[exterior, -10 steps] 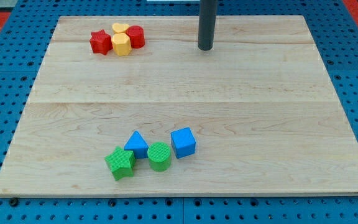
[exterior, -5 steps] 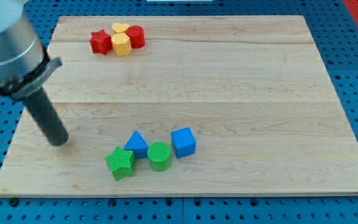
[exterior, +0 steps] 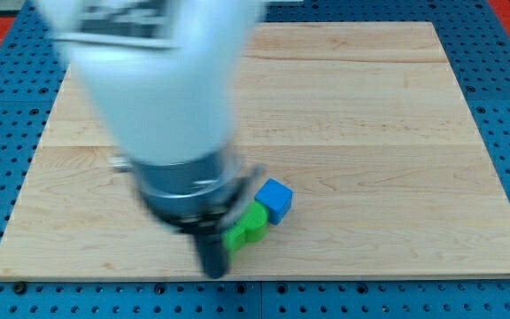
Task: Separate the green star from group of blocks
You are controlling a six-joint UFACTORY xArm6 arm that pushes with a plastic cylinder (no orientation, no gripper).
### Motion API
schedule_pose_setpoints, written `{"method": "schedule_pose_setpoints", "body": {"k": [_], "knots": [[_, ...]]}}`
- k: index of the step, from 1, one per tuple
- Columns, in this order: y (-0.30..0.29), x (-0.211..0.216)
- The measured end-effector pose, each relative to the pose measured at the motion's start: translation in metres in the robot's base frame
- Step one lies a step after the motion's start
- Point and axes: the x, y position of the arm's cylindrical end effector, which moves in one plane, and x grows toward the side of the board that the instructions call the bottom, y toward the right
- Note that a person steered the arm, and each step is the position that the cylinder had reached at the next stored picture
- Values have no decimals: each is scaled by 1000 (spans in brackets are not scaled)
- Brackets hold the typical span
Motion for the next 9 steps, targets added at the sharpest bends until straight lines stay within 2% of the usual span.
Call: {"method": "schedule_pose_setpoints", "body": {"k": [1,2,3,4,6,8,9], "knots": [[30,-29],[46,-24],[-23,4],[-57,-5],[58,-30],[-10,-25],[-8,-56]]}}
